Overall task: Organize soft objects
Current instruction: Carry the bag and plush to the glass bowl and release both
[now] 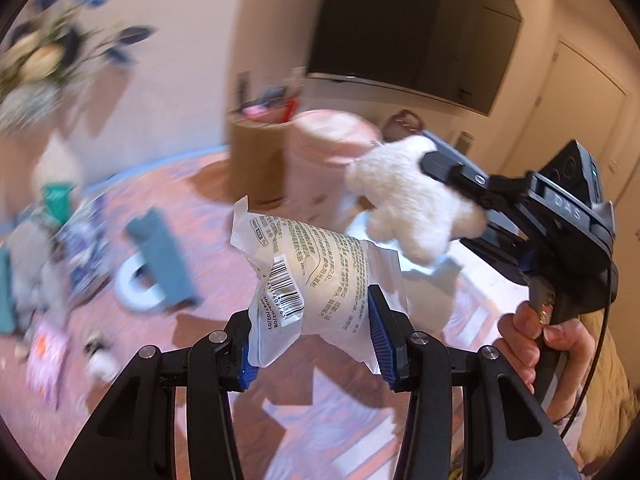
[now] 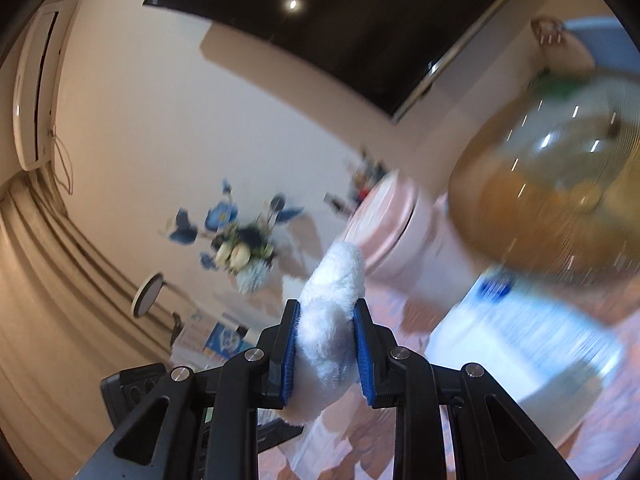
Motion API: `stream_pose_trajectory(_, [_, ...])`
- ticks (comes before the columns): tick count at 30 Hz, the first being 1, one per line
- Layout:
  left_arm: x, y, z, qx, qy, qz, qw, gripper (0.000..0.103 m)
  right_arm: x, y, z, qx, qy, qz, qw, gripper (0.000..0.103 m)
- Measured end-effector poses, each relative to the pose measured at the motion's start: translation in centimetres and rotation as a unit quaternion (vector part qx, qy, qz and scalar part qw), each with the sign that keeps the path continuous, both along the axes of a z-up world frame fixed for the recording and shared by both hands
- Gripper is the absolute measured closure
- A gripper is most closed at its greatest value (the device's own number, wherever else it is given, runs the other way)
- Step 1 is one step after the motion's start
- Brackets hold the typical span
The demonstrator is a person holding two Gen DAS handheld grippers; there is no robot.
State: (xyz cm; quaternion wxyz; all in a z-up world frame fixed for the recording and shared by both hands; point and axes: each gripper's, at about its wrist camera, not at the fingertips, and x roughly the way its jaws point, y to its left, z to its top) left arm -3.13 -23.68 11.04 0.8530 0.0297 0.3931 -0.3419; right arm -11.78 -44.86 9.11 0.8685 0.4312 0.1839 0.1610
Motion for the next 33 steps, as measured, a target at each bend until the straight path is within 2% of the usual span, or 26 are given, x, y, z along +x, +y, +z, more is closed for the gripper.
stream_pose_trajectory(6, [1.2,-5.8,1.2,-0.005,-0.007,-0.055,0.9984,0.06,0.7,-5.3,1.6,-0.01,-0.006,-0.041,0.999,0.078])
stream_pose_trajectory(12, [2.8,-10.7,2.4,-0.021,-0.013,-0.095,0.9952,0.06,1.6,-10.0,3.9,-0.042,-0.004,-0.077,0.996,0.078])
stream_pose_trajectory(17, [4.1,-14.0,2.6,-0.025,-0.018,-0.108,0.9937,0.06,3.8,-12.2,4.6,-0.064,0.017,-0.089,0.994,0.078])
stream_pose_trajectory(22, [5.5,-16.2,1.5,-0.007,-0.024,-0.102,0.9944,0.059,7.0,-13.4,4.1,-0.089,0.051,-0.084,0.991,0.074])
stream_pose_trajectory(23, [5.7,-16.5,1.3,-0.003,-0.024,-0.101,0.9946,0.057,7.6,-13.5,3.8,-0.093,0.062,-0.08,0.991,0.07])
stream_pose_trajectory(25, [5.9,-17.2,0.9,0.01,-0.021,-0.105,0.9942,0.047,8.7,-13.9,3.2,-0.098,0.091,-0.078,0.988,0.039])
stream_pose_trajectory(26, [5.8,-17.8,0.7,0.016,-0.023,-0.11,0.9936,0.037,8.9,-14.2,2.8,-0.099,0.105,-0.086,0.986,0.014])
stream_pose_trajectory(27, [5.6,-17.6,0.7,0.022,-0.026,-0.114,0.9929,0.032,8.8,-14.4,2.5,-0.098,0.109,-0.096,0.985,0.007])
stream_pose_trajectory(29, [5.0,-18.2,0.7,0.04,-0.045,-0.117,0.9914,0.022,8.5,-14.7,2.1,-0.094,0.111,-0.1,0.984,0.007])
stream_pose_trajectory(33, [4.2,-18.7,0.4,0.064,-0.054,-0.122,0.989,0.021,7.8,-15.4,1.6,-0.086,0.127,-0.111,0.982,0.007])
